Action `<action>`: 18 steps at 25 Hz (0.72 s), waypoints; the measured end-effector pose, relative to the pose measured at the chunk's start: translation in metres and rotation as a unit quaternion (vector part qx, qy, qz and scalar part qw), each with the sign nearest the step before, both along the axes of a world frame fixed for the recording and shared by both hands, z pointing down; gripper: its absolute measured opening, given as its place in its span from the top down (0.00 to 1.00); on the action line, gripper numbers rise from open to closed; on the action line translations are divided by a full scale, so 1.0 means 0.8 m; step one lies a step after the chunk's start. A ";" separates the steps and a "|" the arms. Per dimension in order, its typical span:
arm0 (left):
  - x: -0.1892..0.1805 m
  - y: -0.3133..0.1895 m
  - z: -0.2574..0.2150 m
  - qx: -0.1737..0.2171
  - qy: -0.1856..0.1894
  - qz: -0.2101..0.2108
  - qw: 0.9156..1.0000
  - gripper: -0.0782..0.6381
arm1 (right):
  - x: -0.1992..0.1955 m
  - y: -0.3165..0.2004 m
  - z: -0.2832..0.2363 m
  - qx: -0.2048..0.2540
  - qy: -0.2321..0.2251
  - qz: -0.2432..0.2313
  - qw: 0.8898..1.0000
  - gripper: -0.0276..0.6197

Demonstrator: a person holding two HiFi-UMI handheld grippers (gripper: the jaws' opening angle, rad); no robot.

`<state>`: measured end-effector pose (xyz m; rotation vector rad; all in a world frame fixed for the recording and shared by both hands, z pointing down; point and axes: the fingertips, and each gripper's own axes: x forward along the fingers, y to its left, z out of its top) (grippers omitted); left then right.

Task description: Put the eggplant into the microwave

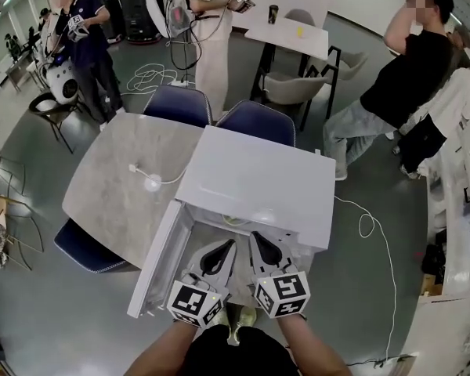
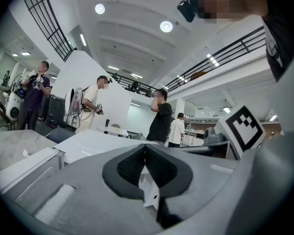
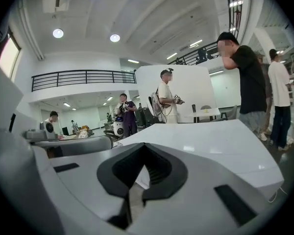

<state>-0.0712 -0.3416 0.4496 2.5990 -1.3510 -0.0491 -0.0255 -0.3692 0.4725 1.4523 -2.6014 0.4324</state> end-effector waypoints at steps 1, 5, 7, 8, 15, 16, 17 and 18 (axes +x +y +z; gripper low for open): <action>-0.001 0.003 -0.005 0.002 0.000 -0.001 1.000 0.88 | -0.001 0.003 -0.006 0.003 0.000 -0.004 1.000 0.95; 0.006 0.012 -0.030 0.007 0.000 -0.003 1.000 0.88 | 0.001 0.017 -0.033 0.015 -0.005 -0.020 1.000 0.95; 0.014 0.015 -0.043 0.011 0.000 -0.001 1.000 0.88 | 0.005 0.023 -0.048 0.022 -0.007 -0.027 0.999 0.95; 0.017 0.016 -0.050 0.014 -0.001 -0.001 1.000 0.88 | 0.007 0.025 -0.054 0.025 -0.008 -0.030 0.999 0.95; 0.030 0.017 -0.095 0.036 -0.001 0.001 0.999 0.88 | 0.016 0.023 -0.096 0.046 -0.019 -0.037 0.998 0.96; 0.033 0.019 -0.100 0.039 -0.001 0.002 0.999 0.88 | 0.018 0.024 -0.101 0.050 -0.021 -0.037 0.998 0.96; 0.035 0.021 -0.106 0.042 0.000 0.003 0.999 0.88 | 0.020 0.025 -0.106 0.053 -0.023 -0.038 0.998 0.96; 0.038 0.022 -0.111 0.046 0.000 0.004 0.999 0.88 | 0.022 0.026 -0.111 0.056 -0.026 -0.039 0.997 0.96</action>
